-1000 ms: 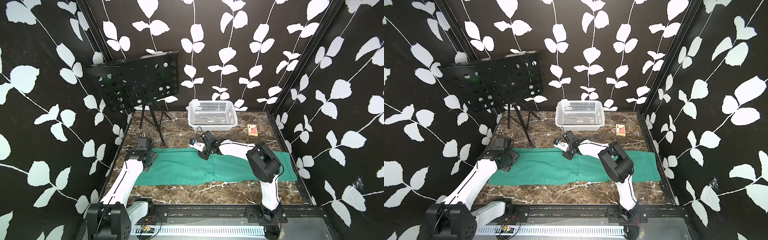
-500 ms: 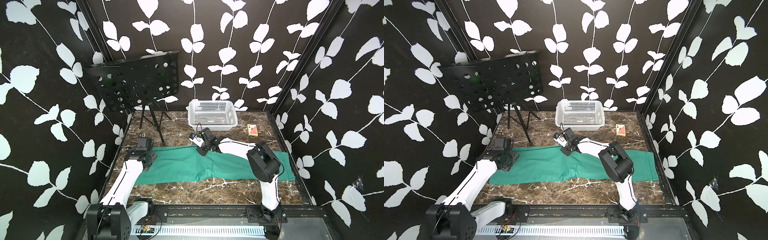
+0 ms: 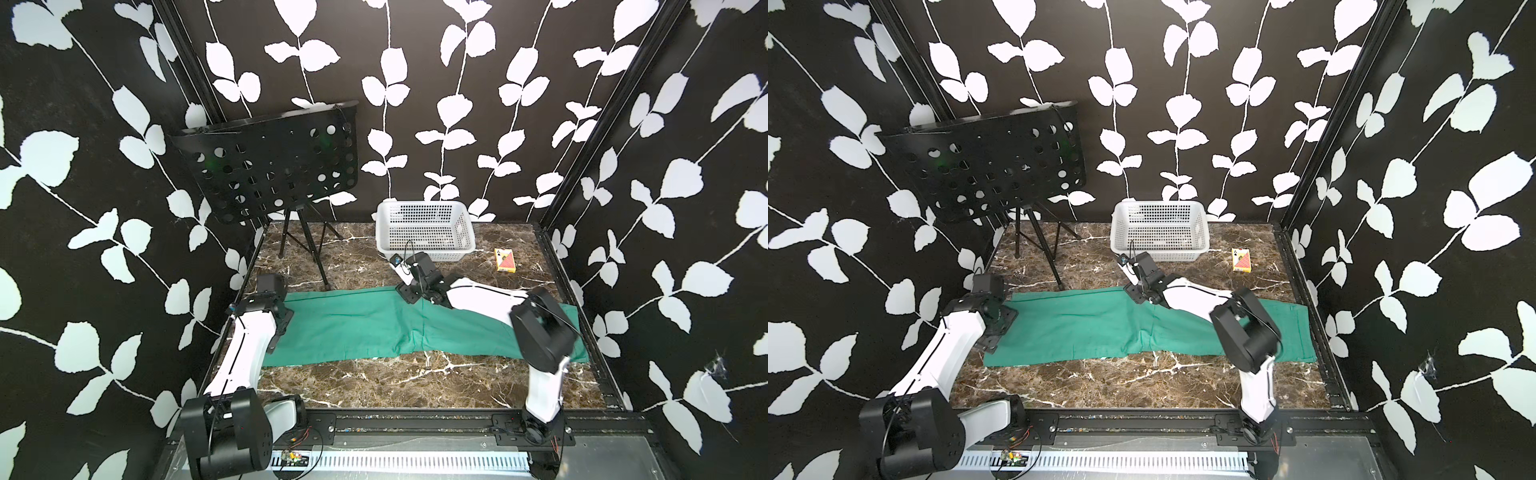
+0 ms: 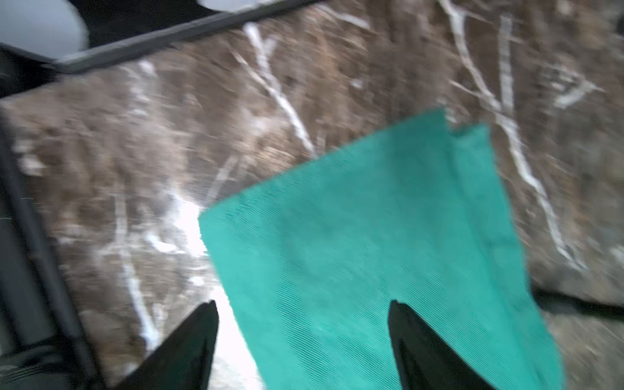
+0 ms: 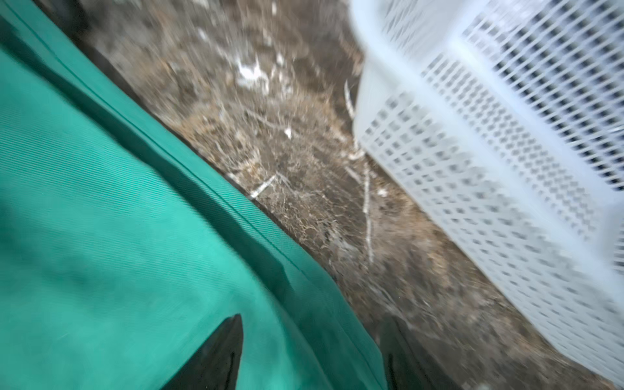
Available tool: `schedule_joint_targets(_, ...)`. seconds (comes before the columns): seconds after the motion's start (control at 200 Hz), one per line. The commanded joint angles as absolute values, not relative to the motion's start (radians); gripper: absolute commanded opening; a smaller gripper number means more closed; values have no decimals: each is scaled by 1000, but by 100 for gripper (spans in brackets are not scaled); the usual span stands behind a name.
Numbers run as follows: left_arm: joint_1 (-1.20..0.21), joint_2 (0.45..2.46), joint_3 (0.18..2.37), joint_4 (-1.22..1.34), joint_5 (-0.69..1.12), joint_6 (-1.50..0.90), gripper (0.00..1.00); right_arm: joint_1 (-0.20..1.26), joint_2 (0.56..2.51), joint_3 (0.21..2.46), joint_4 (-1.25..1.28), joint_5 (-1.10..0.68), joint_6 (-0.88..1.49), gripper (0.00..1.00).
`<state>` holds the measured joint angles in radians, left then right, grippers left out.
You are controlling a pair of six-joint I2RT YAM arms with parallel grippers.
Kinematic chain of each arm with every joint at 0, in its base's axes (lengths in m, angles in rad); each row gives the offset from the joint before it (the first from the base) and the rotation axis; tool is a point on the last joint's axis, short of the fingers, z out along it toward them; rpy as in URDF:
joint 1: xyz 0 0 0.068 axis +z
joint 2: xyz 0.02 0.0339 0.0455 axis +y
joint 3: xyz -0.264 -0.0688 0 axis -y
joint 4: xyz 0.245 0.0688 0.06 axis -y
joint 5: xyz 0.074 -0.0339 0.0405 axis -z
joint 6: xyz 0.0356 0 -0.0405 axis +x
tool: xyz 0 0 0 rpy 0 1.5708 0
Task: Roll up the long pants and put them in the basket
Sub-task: Fold the long pant at the center of the board.
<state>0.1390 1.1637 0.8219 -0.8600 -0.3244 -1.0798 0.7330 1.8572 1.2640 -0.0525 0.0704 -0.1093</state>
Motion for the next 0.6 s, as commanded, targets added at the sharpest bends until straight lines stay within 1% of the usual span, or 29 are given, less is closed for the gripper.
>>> schedule_joint_targets(0.0,150,1132,778,-956,-365,-1107,90,734,1771,1172,37,28,-31,69)
schedule_joint_targets(0.12,189,1120,685,-878,-307,-1123,99,734,1719,1094,34,31,16,70)
schedule_joint_targets(0.23,222,1151,638,-807,-260,-1110,99,733,1680,1047,20,42,46,71)
schedule_joint_targets(0.32,227,1203,642,-771,-246,-1093,99,732,1648,1013,9,100,83,75)
schedule_joint_targets(0.505,232,1343,640,-639,-187,-1062,99,734,1608,949,15,129,112,76)
schedule_joint_targets(0.525,232,1360,640,-628,-179,-1064,99,734,1573,945,11,131,111,76)
schedule_joint_targets(0.595,236,1414,644,-598,-167,-1068,95,733,1550,931,2,140,106,76)
